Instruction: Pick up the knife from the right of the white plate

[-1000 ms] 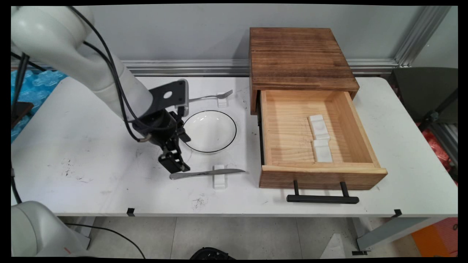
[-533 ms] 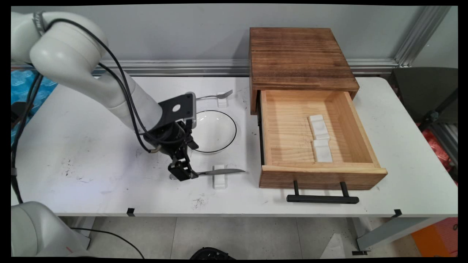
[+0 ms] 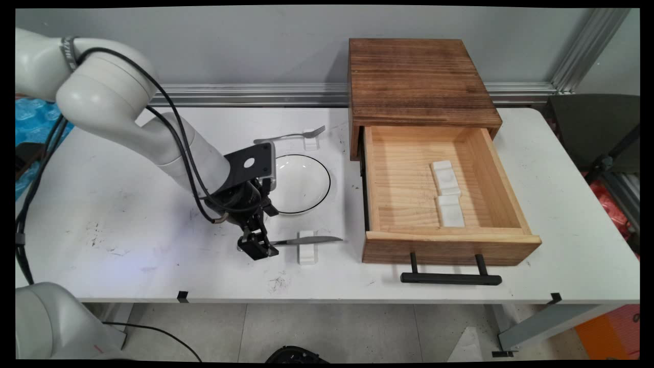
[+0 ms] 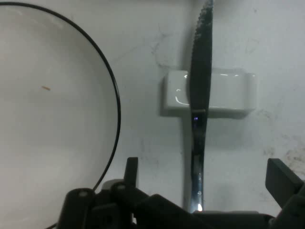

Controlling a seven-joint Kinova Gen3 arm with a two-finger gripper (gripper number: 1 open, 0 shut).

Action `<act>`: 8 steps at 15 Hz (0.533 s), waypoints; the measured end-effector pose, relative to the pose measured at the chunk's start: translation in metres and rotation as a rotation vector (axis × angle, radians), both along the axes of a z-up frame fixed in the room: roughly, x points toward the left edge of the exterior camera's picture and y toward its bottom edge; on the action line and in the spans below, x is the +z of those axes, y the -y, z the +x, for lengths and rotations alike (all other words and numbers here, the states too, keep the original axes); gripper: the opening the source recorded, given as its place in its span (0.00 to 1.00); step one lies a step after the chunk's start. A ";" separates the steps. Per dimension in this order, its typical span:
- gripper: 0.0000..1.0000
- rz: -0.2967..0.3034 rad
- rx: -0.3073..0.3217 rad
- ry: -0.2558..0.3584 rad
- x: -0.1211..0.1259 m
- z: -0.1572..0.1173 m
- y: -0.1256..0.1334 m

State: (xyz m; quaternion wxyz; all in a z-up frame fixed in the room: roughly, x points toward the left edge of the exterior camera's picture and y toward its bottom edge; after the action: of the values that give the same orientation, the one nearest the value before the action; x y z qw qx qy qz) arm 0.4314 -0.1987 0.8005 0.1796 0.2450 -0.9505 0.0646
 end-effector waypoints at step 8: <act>1.00 -0.015 -0.004 -0.007 -0.019 -0.005 0.005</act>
State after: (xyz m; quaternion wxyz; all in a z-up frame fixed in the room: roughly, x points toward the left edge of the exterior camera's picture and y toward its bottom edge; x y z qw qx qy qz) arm 0.4265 -0.2034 0.7817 0.1847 0.2418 -0.9500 0.0705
